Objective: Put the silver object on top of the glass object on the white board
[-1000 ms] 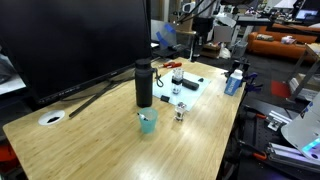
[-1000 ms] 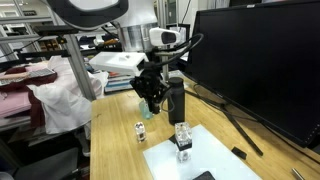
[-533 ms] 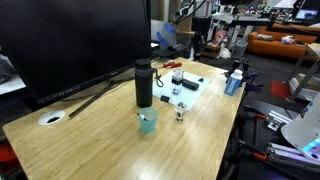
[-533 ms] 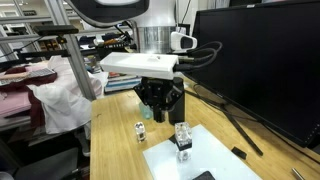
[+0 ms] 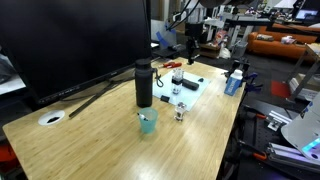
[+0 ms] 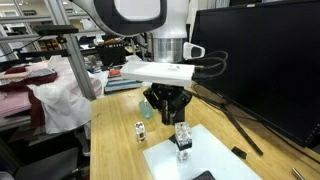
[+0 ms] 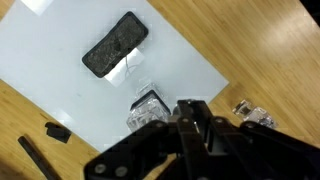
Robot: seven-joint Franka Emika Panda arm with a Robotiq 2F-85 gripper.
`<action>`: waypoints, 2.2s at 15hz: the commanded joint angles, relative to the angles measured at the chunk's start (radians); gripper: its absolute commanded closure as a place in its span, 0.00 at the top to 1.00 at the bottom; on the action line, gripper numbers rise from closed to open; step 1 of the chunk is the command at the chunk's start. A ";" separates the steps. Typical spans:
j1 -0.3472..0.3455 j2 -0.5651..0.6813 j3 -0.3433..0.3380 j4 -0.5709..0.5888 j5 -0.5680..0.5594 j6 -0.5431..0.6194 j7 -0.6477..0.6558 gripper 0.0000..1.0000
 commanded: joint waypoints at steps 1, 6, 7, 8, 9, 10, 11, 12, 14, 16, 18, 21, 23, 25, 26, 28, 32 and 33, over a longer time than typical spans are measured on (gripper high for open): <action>-0.021 0.064 0.028 0.057 0.028 0.019 -0.002 0.03; -0.029 0.129 0.040 0.130 0.017 0.027 0.026 0.03; -0.030 0.140 0.040 0.142 0.015 0.028 0.031 0.03; -0.031 0.151 0.041 0.153 0.014 0.028 0.036 0.03; -0.034 0.164 0.041 0.165 0.012 0.027 0.040 0.03; -0.035 0.174 0.041 0.172 0.009 0.026 0.045 0.03; -0.038 0.184 0.042 0.182 0.010 0.022 0.046 0.03; -0.041 0.192 0.042 0.189 0.009 0.019 0.049 0.03; -0.046 0.204 0.039 0.199 -0.003 0.011 0.059 0.03; -0.054 0.209 0.036 0.204 -0.013 0.005 0.070 0.03; -0.063 0.210 0.039 0.208 -0.008 -0.001 0.070 0.03; -0.069 0.211 0.043 0.207 0.002 -0.005 0.064 0.03; -0.069 0.213 0.047 0.205 0.005 -0.008 0.062 0.03; -0.068 0.214 0.051 0.202 0.005 -0.012 0.060 0.03; -0.068 0.214 0.053 0.200 0.003 -0.013 0.061 0.03; -0.068 0.215 0.055 0.195 0.001 -0.012 0.062 0.03; -0.069 0.221 0.057 0.191 0.003 -0.011 0.058 0.03; -0.069 0.222 0.057 0.190 0.003 -0.011 0.059 0.03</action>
